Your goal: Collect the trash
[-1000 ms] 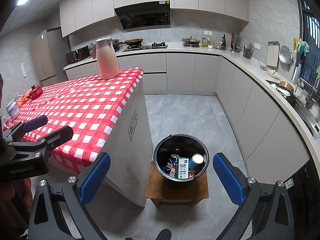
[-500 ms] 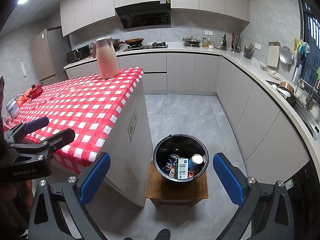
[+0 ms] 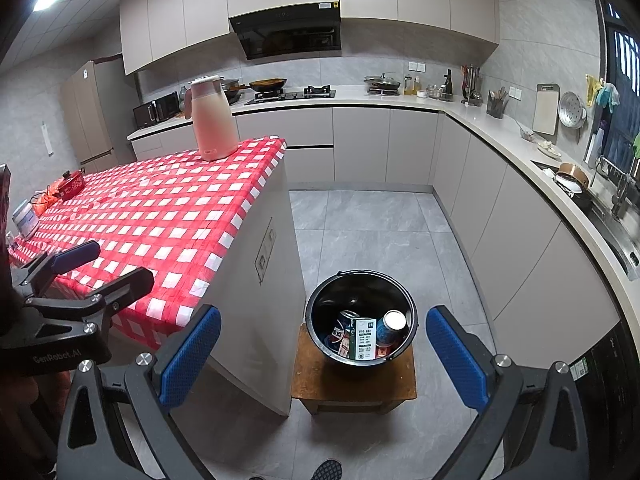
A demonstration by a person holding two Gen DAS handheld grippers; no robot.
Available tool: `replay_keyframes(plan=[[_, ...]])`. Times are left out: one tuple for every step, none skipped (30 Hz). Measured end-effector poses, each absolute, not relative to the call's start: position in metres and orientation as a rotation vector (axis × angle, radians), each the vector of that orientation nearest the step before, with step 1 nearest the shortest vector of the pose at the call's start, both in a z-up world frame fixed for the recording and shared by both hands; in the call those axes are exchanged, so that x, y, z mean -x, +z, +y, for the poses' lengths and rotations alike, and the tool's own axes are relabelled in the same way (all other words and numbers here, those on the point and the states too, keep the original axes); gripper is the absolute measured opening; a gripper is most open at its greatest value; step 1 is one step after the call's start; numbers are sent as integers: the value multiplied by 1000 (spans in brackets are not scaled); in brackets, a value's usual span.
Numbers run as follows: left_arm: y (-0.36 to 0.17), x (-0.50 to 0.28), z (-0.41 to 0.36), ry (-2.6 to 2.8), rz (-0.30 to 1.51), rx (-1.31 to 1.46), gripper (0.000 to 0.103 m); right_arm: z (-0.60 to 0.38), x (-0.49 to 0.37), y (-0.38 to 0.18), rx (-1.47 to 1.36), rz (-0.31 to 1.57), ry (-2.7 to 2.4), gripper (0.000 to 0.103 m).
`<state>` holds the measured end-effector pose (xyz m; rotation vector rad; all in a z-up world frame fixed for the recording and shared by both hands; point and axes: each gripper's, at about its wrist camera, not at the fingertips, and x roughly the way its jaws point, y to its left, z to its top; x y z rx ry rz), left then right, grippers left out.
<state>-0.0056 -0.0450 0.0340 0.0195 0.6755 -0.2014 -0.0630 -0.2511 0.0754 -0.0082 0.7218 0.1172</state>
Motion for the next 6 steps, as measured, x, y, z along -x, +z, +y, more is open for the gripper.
replay_keyframes(plan=[[34,6,-46,-202,669,-31,103,-251,63,75,8,721,117,103],[34,6,-46,-204,660,-42,103,-252,63,75,8,721,116,103],[34,6,-46,-217,656,-39,103,-252,63,75,7,720,115,103],[33,6,-45,-223,658,-31,103,-252,63,75,6,721,114,103],[33,5,-44,-223,665,-21,103,-252,63,75,8,722,112,103],[32,4,-44,-215,668,-22,103,-253,63,74,8,722,111,103]])
